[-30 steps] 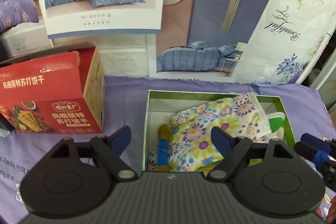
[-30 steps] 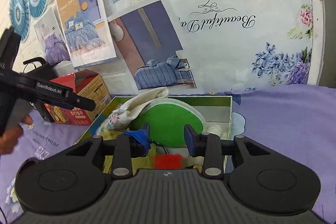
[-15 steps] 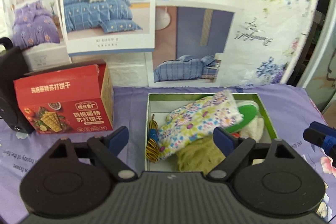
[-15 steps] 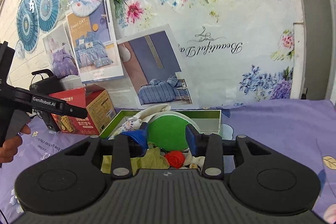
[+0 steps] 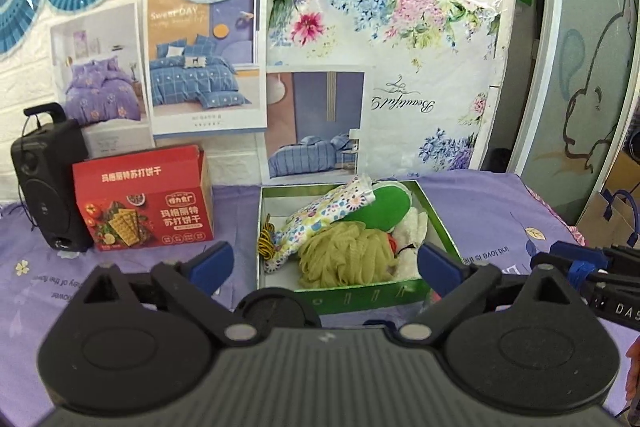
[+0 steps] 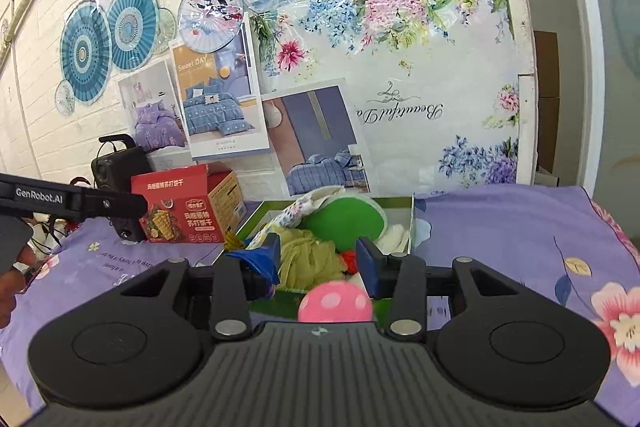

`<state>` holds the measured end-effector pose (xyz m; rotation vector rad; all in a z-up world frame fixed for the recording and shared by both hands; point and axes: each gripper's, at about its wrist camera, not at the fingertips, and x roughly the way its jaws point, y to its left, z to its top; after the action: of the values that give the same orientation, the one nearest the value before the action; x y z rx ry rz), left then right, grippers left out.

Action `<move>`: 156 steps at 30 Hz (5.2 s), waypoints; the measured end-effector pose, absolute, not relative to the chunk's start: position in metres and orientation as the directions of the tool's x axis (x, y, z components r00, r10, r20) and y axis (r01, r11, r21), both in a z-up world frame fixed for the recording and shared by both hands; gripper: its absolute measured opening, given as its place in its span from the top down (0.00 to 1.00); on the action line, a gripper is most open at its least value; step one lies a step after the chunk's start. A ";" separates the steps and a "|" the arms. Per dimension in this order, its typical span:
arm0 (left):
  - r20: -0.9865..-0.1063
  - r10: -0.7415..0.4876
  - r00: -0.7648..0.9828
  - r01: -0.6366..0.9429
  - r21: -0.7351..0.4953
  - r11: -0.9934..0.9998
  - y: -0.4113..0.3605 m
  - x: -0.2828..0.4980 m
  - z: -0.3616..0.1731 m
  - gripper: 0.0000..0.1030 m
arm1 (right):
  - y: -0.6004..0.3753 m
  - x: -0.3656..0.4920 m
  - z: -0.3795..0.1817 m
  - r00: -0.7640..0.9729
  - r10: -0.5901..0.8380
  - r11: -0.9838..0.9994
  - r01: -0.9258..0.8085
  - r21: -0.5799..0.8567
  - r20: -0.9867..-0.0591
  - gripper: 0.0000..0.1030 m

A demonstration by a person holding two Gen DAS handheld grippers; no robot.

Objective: Organize soft objects
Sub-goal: 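Move both tools back from the box toward the remaining table items, then grasp the green tissue pack with the left gripper while the right gripper grasps the blue towel roll, then lower the tissue pack and blue towel into the green box and open both grippers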

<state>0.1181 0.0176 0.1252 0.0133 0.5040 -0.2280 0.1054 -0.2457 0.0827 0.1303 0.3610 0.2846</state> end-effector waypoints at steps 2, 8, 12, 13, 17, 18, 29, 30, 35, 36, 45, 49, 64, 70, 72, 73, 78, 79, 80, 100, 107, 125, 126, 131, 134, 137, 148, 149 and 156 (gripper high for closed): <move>-0.478 -0.204 0.854 0.213 -0.035 0.976 0.019 0.106 0.120 0.05 | -0.244 0.092 0.073 0.898 0.291 0.952 -0.239 0.192 -0.330 0.75; -0.506 -0.167 0.846 0.191 -0.004 0.982 0.025 0.065 0.071 0.04 | -0.237 0.056 0.020 0.886 0.260 0.957 -0.181 0.228 -0.383 0.74; -0.607 -0.141 0.782 0.180 0.003 0.984 0.027 0.052 0.014 0.04 | -0.232 0.041 -0.024 0.848 0.254 0.956 -0.148 0.253 -0.465 0.73; -0.634 -0.142 0.760 0.178 -0.006 0.984 0.028 0.051 0.001 0.04 | -0.231 0.038 -0.033 0.842 0.244 0.958 -0.133 0.253 -0.481 0.73; -0.714 -0.174 0.678 0.192 -0.057 0.980 0.021 0.062 -0.033 0.04 | -0.226 0.035 -0.051 0.819 0.264 0.951 -0.131 0.281 -0.510 0.73; -0.720 -0.185 0.669 0.202 -0.063 0.977 0.018 0.066 -0.036 0.04 | -0.225 0.034 -0.054 0.815 0.267 0.950 -0.132 0.284 -0.514 0.73; -0.762 -0.170 0.625 0.163 -0.086 0.983 -0.001 0.112 -0.055 0.04 | -0.236 0.050 -0.044 0.849 0.223 0.961 -0.110 0.253 -0.479 0.71; -0.762 -0.166 0.626 0.158 -0.085 0.984 0.000 0.113 -0.055 0.04 | -0.236 0.057 -0.041 0.855 0.211 0.966 -0.109 0.233 -0.474 0.71; -0.765 -0.139 0.629 0.142 -0.062 0.988 0.006 0.115 -0.056 0.04 | -0.248 0.102 -0.040 0.852 0.199 0.967 -0.090 0.239 -0.485 0.70; -0.767 -0.134 0.627 0.136 -0.062 0.989 0.008 0.114 -0.056 0.04 | -0.251 0.110 -0.044 0.832 0.249 0.950 -0.111 0.292 -0.495 0.70; -0.765 -0.108 0.634 0.094 -0.063 0.994 0.032 0.108 -0.053 0.04 | -0.232 0.076 -0.054 0.738 0.335 0.935 -0.185 0.301 -0.586 0.66; -0.766 -0.113 0.633 0.087 -0.075 0.993 0.037 0.108 -0.052 0.04 | -0.225 0.038 -0.048 0.659 0.436 0.894 -0.238 0.380 -0.613 0.65; -0.753 -0.149 0.640 0.337 0.102 0.936 0.012 0.096 -0.049 0.04 | -0.201 0.083 -0.018 0.673 0.376 0.773 -0.607 -0.185 -0.637 0.65; -0.757 -0.293 0.584 0.559 0.113 0.821 0.006 0.112 -0.046 0.04 | -0.190 0.121 -0.023 0.472 0.416 0.540 -0.816 -0.206 -0.777 0.65; -0.778 -0.329 0.535 0.583 0.058 0.811 0.006 0.126 -0.047 0.04 | -0.183 0.129 -0.030 0.437 0.416 0.500 -0.842 -0.201 -0.798 0.65; -0.786 -0.351 0.509 0.586 0.017 0.810 0.005 0.132 -0.048 0.04 | -0.180 0.134 -0.034 0.413 0.417 0.487 -0.854 -0.185 -0.810 0.64; -0.818 -0.353 0.454 0.538 -0.064 0.840 -0.001 0.145 -0.063 0.04 | -0.175 0.142 -0.057 0.387 0.421 0.453 -0.873 -0.180 -0.820 0.60; -0.820 -0.346 0.456 0.537 -0.056 0.841 -0.002 0.144 -0.066 0.04 | -0.178 0.145 -0.057 0.376 0.438 0.477 -0.867 -0.143 -0.817 0.60; -0.824 -0.346 0.449 0.543 -0.055 0.838 -0.003 0.144 -0.069 0.04 | -0.181 0.148 -0.058 0.364 0.451 0.501 -0.859 -0.107 -0.815 0.59; -0.791 -0.367 0.489 0.507 -0.085 0.858 0.007 0.106 -0.048 0.36 | -0.181 0.096 -0.042 0.485 0.430 0.641 -0.758 -0.121 -0.762 0.83; -0.723 -0.430 0.540 0.494 -0.141 0.858 0.023 0.094 0.002 0.36 | -0.194 0.061 0.002 0.572 0.465 0.713 -0.694 -0.097 -0.676 0.83; -0.685 -0.248 0.685 0.265 -0.083 0.961 0.021 0.348 0.081 0.18 | -0.231 0.289 0.058 0.725 0.368 0.897 -0.441 0.017 -0.582 0.79; -0.696 -0.236 0.678 0.254 -0.079 0.964 0.020 0.359 0.075 0.09 | -0.229 0.297 0.049 0.709 0.357 0.904 -0.427 0.033 -0.607 0.78; -0.689 -0.177 0.703 0.190 -0.059 0.980 0.022 0.370 0.062 0.02 | -0.231 0.298 0.039 0.748 0.354 0.910 -0.415 0.021 -0.562 0.77; -0.660 -0.129 0.740 0.183 0.013 0.983 0.016 0.353 0.064 0.02 | -0.235 0.288 0.043 0.761 0.359 0.907 -0.422 0.008 -0.541 0.76; -0.638 -0.141 0.757 0.198 0.017 0.980 0.012 0.333 0.072 0.02 | -0.236 0.288 0.048 0.759 0.354 0.904 -0.427 -0.006 -0.547 0.76; -0.506 -0.238 0.829 0.293 0.032 0.955 -0.003 0.223 0.130 0.02 | -0.237 0.206 0.096 0.802 0.325 0.917 -0.398 -0.042 -0.501 0.73; -0.495 -0.248 0.833 0.303 0.033 0.952 -0.003 0.214 0.134 0.02 | -0.237 0.198 0.101 0.808 0.322 0.917 -0.395 -0.049 -0.493 0.73; -0.443 -0.282 0.851 0.332 0.039 0.942 0.000 0.160 0.153 0.02 | -0.239 0.142 0.124 0.843 0.309 0.922 -0.379 -0.078 -0.439 0.72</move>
<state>0.1596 0.0004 0.1525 0.1156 0.4487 -0.3238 0.1416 -0.2387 0.1239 -0.1649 0.4348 0.3652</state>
